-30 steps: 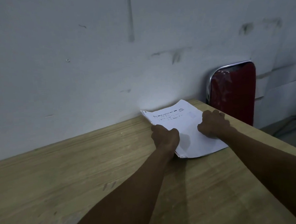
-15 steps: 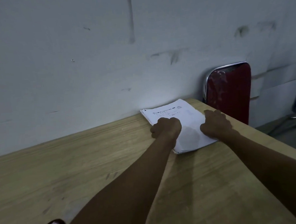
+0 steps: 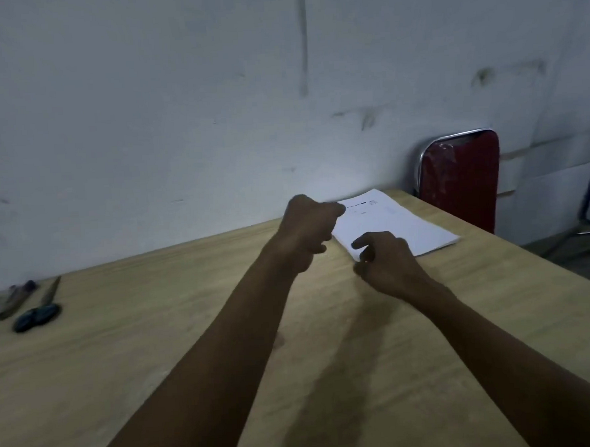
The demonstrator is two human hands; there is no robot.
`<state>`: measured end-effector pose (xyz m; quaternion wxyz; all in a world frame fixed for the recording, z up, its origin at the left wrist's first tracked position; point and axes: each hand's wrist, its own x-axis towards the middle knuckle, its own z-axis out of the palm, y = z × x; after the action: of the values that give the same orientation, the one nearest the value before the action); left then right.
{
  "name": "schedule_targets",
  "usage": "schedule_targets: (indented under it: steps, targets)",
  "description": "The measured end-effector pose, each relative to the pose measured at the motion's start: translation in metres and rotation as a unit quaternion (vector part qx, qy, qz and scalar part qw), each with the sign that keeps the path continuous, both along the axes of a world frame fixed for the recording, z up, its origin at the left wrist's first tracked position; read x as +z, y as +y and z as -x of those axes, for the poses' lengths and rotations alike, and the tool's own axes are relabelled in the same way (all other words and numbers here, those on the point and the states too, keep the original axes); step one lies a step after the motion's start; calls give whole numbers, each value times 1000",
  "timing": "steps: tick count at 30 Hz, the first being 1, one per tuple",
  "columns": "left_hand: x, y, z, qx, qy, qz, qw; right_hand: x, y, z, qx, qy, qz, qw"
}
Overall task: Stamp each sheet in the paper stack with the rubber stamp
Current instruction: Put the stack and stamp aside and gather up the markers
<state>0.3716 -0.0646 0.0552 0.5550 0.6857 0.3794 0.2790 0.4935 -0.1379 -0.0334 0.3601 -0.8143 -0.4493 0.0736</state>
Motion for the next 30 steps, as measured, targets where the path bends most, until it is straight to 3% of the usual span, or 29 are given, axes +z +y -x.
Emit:
schedule_targets:
  steps: [4, 9, 16, 23, 30]
  targets:
    - [18, -6, 72, 9, -6, -33, 999, 6, -9, 78, 91, 79, 9, 993]
    - [17, -6, 152, 61, -24, -57, 996, 4, -7, 156, 169, 75, 34, 982]
    - [-18, 4, 240, 132, -15, -47, 990, -7, 5, 220, 98, 7, 23, 995]
    - [-61, 8, 276, 139, 9, -36, 990, -21, 7, 240, 21, -38, 34, 998]
    - [-86, 5, 285, 104, 23, -12, 994, -28, 11, 242, 0, 2, -24, 1000]
